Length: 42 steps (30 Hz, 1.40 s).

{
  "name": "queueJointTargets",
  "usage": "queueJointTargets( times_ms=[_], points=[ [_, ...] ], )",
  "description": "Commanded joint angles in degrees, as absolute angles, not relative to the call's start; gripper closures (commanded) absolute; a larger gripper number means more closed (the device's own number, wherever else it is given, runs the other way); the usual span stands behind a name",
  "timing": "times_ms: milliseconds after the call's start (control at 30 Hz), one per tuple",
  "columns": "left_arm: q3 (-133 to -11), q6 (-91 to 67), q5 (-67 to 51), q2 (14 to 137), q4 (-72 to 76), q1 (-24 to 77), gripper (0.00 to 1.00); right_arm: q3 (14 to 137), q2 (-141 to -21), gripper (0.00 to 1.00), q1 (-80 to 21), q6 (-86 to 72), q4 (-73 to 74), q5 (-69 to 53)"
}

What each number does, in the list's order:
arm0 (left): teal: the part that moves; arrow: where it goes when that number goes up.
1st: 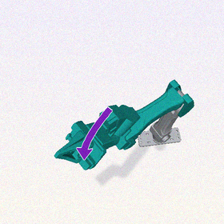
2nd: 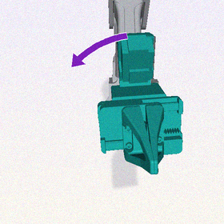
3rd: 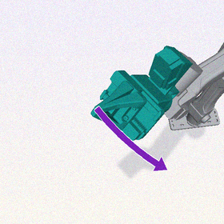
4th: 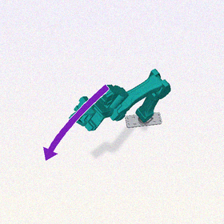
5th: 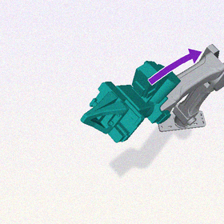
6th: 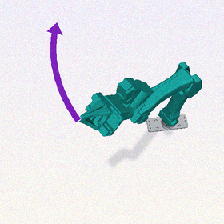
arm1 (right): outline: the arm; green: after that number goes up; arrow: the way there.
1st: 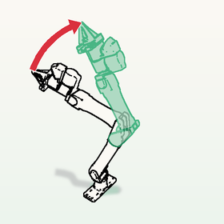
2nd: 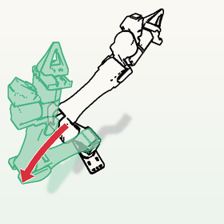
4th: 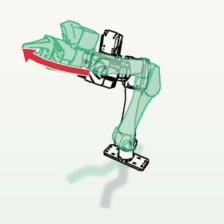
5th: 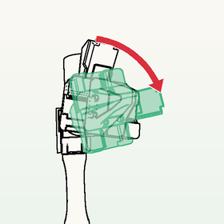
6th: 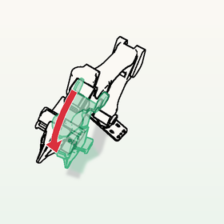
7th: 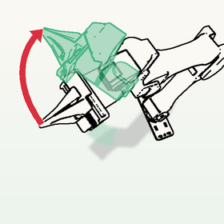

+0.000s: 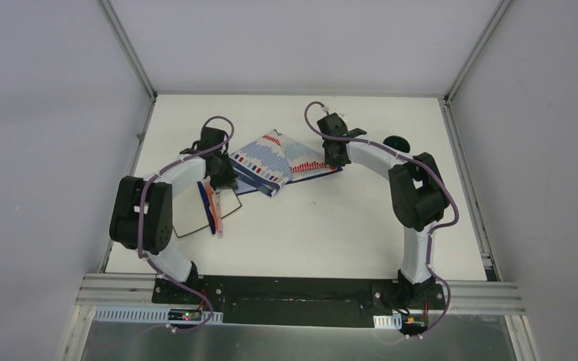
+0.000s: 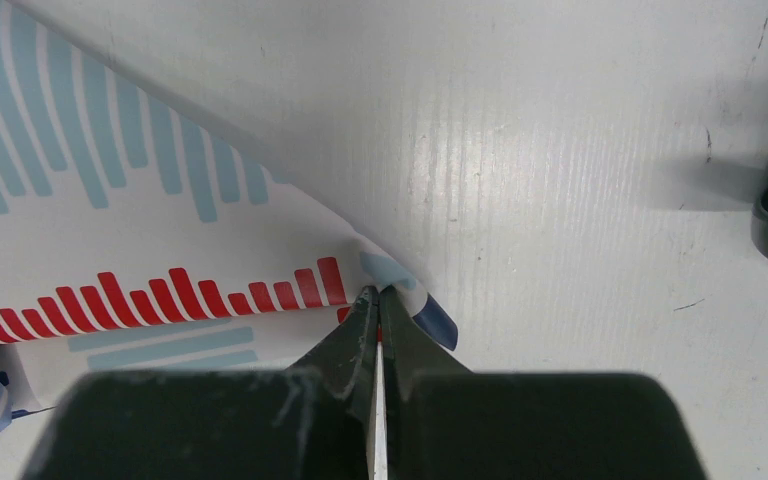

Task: Set the dinner table for one person
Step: Move the plate to the center of the board.

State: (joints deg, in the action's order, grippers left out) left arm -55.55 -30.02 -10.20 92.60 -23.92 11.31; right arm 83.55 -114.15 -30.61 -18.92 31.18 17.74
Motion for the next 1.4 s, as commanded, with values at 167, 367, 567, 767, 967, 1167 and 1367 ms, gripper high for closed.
queueJointTargets(
  times_ms=[167, 367, 567, 767, 967, 1167, 1367],
  points=[
    [-57.4, -30.9, -11.7, 98.4, -19.8, 11.9, 1.00, 83.9, -113.6, 1.00, -30.8, -18.6, 29.9, 18.4],
    [-59.0, -31.4, -3.0, 98.5, -27.8, 11.9, 1.00, 84.0, -114.0, 1.00, -30.8, -18.6, 30.0, 18.5],
    [-59.4, -31.3, 1.9, 98.5, -32.7, 11.9, 1.00, 84.3, -114.6, 1.00, -30.9, -18.7, 29.9, 18.1],
    [-58.5, -31.2, 4.8, 98.7, -34.1, 11.7, 1.00, 83.6, -114.3, 1.00, -30.9, -18.6, 29.9, 18.3],
    [-57.0, -31.4, 6.3, 97.9, -34.7, 10.5, 1.00, 83.3, -114.0, 1.00, -30.8, -18.7, 29.6, 17.9],
    [-56.4, -32.0, 9.6, 97.7, -36.8, 10.1, 1.00, 83.2, -114.3, 1.00, -30.8, -18.9, 29.4, 17.5],
    [-55.4, -32.5, 11.7, 97.4, -37.4, 9.4, 1.00, 83.2, -114.2, 1.00, -30.6, -18.8, 29.4, 17.5]
  ],
)
